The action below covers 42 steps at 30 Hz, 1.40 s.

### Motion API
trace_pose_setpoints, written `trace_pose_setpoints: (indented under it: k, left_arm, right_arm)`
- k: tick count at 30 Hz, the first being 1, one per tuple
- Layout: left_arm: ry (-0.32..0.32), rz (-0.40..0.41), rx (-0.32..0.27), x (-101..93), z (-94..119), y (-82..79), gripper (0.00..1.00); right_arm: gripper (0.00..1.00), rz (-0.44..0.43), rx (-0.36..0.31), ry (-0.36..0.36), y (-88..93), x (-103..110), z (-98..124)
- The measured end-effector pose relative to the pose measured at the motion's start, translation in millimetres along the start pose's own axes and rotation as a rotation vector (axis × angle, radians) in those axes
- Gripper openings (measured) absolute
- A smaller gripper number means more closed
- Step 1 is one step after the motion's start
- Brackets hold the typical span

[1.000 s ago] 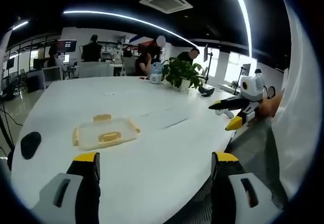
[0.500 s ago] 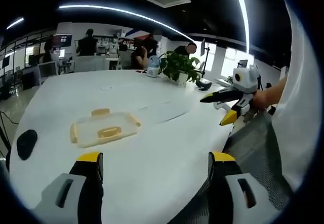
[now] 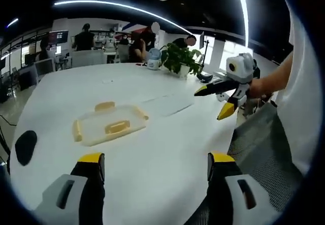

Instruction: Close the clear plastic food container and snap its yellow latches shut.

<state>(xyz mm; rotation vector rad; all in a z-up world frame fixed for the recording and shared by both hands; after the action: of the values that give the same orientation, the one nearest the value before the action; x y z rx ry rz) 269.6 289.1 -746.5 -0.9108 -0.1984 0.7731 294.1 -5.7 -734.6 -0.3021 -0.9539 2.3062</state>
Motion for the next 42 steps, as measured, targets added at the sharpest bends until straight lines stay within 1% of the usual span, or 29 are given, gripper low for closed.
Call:
trace_pose_setpoints:
  k: [2, 4, 7, 10, 16, 32, 42]
  left_arm:
    - [-0.001, -0.002, 0.006, 3.1, 0, 0.8, 0.85]
    - [-0.005, 0.002, 0.008, 6.9, 0, 2.1, 0.84]
    - [-0.010, 0.008, 0.011, 11.3, -1, 4.2, 0.84]
    - [-0.012, 0.018, 0.009, 14.4, -2, 3.5, 0.84]
    - [-0.011, 0.006, 0.016, 20.4, -5, 2.6, 0.84]
    - [-0.009, -0.008, 0.033, 37.8, -12, -0.7, 0.83]
    - [-0.011, -0.015, 0.044, 50.7, -16, -2.2, 0.83]
  right_arm:
    - [0.80, 0.007, 0.004, 0.002, -2.9, -2, -3]
    - [0.79, 0.001, -0.009, -0.003, -5.9, -3, -6]
    - [0.79, 0.006, -0.002, -0.005, -8.5, -3, -11]
    - [0.79, 0.013, 0.001, -0.013, -10.9, -3, -17]
    - [0.79, 0.032, 0.001, -0.025, -20.0, -4, -26]
    - [0.77, 0.062, 0.006, -0.034, -33.9, -14, -40]
    - [0.77, 0.091, 0.012, -0.045, -47.0, -20, -50]
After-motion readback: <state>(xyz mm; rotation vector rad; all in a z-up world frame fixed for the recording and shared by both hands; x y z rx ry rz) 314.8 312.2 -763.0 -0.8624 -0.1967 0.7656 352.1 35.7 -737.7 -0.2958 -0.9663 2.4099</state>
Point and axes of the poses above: the point that each gripper's makers call its tool centre point, and the gripper's own axes: z roughly backward along the fingers, x roughly to its left, y roughly out of its underside, the point moved 8 cm from there along z, roughly backward along the fingers, and after that the axes turned 10 degrees about x, right-handed, at the moved point
